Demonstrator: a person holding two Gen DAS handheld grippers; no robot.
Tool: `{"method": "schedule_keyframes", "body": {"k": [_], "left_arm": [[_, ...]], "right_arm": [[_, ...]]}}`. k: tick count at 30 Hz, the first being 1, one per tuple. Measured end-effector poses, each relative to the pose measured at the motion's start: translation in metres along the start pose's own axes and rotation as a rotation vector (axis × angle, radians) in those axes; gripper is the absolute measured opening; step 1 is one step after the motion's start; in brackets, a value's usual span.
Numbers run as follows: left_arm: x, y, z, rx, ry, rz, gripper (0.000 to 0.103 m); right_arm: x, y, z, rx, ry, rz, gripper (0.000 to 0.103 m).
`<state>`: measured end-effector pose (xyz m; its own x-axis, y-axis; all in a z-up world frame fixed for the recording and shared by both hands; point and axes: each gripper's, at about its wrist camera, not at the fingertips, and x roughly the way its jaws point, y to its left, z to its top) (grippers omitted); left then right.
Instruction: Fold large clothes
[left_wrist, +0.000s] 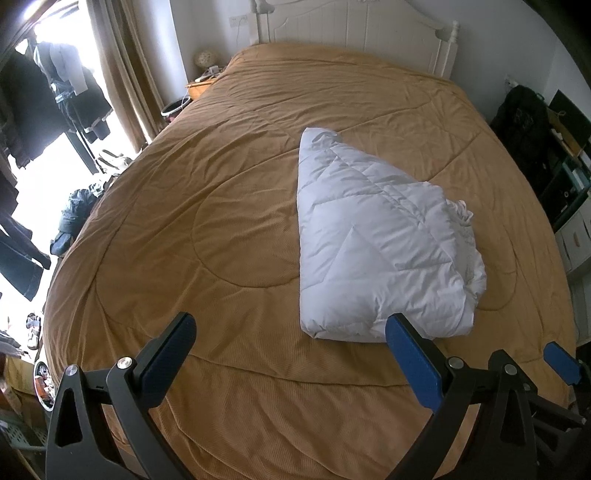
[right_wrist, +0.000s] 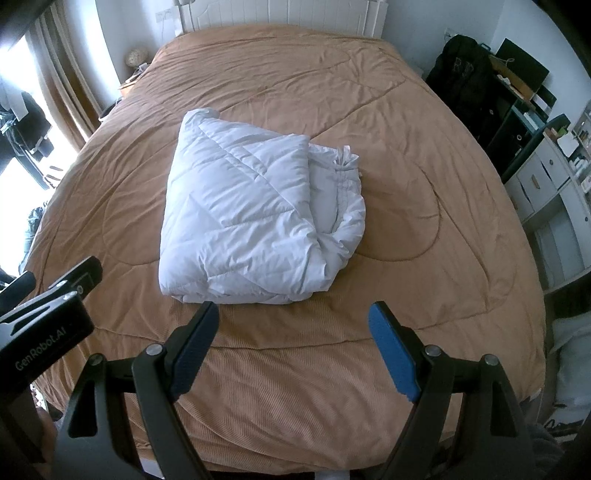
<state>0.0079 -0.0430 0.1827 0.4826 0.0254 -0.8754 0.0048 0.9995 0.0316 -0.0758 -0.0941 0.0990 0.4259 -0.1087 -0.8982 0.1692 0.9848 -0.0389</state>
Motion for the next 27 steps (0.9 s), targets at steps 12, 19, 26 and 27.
{"method": "schedule_keyframes", "body": {"k": [12, 19, 26, 27], "left_arm": [[0.0022, -0.0024, -0.0035, 0.000, 0.004, -0.005, 0.102], [0.0024, -0.0019, -0.0029, 0.001, 0.004, -0.006, 0.102], [0.0027, -0.0020, -0.0029, 0.001, 0.005, -0.007, 0.102], [0.0025, -0.0017, -0.0025, 0.001, 0.006, -0.007, 0.102]], "right_arm": [[0.0021, -0.0003, -0.0006, 0.003, 0.007, 0.002, 0.083], [0.0039, 0.0005, -0.0023, 0.003, 0.016, 0.003, 0.083], [0.0044, 0.0003, -0.0028, 0.004, 0.019, 0.003, 0.083], [0.0047, 0.0002, -0.0027, 0.005, 0.020, 0.002, 0.083]]}}
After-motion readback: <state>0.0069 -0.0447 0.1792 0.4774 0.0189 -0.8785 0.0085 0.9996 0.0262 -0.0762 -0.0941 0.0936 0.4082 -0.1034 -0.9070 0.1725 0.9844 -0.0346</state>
